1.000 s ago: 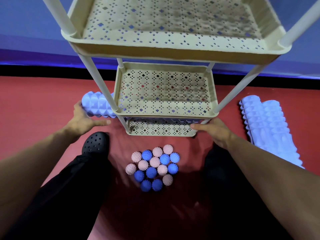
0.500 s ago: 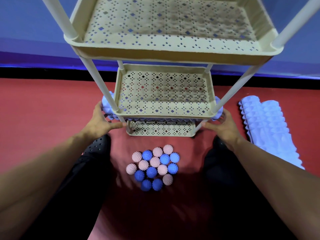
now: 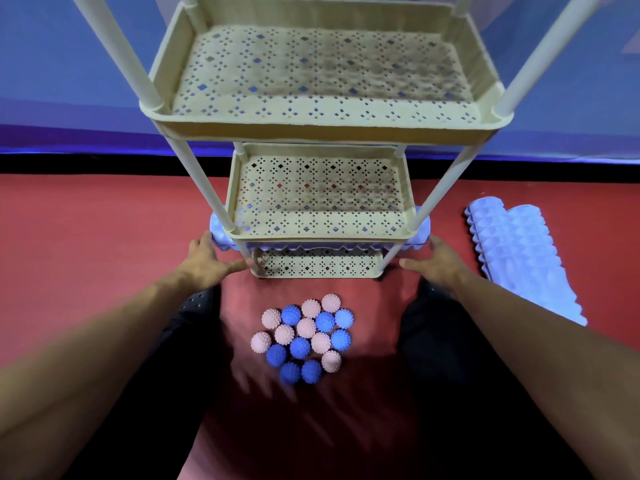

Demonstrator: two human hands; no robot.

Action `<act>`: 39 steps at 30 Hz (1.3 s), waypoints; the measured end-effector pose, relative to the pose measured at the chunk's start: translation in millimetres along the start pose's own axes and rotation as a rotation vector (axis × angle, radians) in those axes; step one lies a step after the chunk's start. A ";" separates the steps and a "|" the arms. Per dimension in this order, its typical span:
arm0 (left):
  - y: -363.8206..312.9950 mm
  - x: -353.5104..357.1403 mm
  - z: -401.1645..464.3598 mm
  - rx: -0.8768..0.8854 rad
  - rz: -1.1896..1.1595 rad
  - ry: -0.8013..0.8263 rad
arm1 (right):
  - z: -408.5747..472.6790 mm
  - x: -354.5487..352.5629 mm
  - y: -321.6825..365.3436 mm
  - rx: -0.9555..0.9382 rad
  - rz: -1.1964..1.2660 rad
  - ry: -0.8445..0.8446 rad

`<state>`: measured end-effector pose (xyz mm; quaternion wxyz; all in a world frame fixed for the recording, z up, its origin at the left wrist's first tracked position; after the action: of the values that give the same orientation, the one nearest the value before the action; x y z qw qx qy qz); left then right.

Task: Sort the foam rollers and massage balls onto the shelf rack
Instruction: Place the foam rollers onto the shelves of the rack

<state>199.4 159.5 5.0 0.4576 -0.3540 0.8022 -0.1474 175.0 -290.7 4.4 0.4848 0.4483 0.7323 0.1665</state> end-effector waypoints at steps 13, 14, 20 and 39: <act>-85.6 65.9 -86.9 0.226 0.161 0.101 | -60.9 -96.2 -7.0 -0.126 -0.545 0.072; -100.9 76.2 -92.6 0.296 0.169 0.124 | -67.7 -106.5 -10.3 -0.139 -0.575 0.081; -187.8 140.6 -124.5 0.563 0.231 0.113 | -97.3 -160.4 -53.8 -0.059 -0.600 0.033; -223.3 289.7 -80.3 0.597 0.307 0.152 | -47.6 -139.1 -268.6 0.463 -0.242 -0.055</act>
<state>133.1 -208.8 -9.2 0.4969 -0.0678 0.7994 -0.3308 18.9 -541.2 -77.2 0.4053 0.4609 0.7858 -0.0771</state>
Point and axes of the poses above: each hand's wrist, its own z-axis towards the middle knuckle, its own x-axis out of the palm, y = z × x, the point moved 4 cm from there along z, towards the middle knuckle, and after that the axes turned 2 degrees about -z, right-handed, at the moved point
